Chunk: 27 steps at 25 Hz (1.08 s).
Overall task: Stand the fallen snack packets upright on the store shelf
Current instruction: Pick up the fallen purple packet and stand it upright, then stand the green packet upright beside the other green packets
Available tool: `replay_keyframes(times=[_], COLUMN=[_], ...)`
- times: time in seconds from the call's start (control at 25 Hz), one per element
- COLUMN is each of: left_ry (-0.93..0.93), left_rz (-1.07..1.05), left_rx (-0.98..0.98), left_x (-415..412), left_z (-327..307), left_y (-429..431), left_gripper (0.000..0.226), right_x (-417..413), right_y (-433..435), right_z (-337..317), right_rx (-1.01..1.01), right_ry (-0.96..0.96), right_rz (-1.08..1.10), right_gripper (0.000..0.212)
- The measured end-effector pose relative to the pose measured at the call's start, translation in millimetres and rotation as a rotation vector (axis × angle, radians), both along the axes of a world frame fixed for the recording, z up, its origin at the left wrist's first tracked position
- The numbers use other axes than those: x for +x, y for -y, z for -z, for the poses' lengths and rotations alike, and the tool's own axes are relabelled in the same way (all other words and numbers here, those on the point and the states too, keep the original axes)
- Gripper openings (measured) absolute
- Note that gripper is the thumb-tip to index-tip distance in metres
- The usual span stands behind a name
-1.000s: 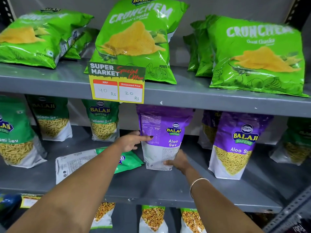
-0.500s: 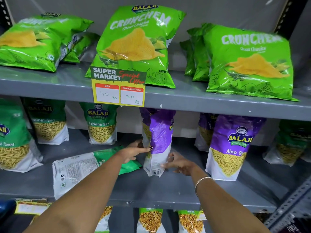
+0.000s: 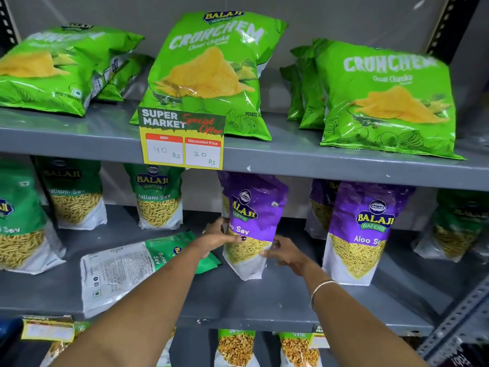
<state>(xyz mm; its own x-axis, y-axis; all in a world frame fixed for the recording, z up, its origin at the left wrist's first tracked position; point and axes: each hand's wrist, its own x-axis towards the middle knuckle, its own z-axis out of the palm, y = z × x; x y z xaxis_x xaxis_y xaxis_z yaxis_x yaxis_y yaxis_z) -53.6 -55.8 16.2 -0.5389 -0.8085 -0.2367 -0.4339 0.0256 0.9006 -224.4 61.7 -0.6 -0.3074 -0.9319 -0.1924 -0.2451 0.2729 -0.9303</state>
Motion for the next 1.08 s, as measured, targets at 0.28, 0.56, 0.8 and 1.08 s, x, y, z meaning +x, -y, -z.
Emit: replay_keyframes(times=[0.28,0.56,0.8,1.08], left_ry=[-0.069,-0.038,-0.03,0.526], left_rz=[-0.067,-0.269,-0.194,-0.071], left_rx=[0.07,-0.082,-0.103,-0.347], left_x=[-1,1,10,145], left_z=[-13,-2,2,4], left_y=[-13,-22,-26,59], left_gripper=[0.074,0.065,0.066,0.048], right_x=[-6,-8,-9,36], right_y=[-4,-2,4,8], right_z=[-15,-21,-22,11], right_rx=[0.042,-0.026,0.081,0.557], right_ry=[0.093,0.078,0.016,0.233], right_rz=[-0.053,-0.088,-0.056,0.198], right_gripper=[0.067,0.049,0.038,0.037])
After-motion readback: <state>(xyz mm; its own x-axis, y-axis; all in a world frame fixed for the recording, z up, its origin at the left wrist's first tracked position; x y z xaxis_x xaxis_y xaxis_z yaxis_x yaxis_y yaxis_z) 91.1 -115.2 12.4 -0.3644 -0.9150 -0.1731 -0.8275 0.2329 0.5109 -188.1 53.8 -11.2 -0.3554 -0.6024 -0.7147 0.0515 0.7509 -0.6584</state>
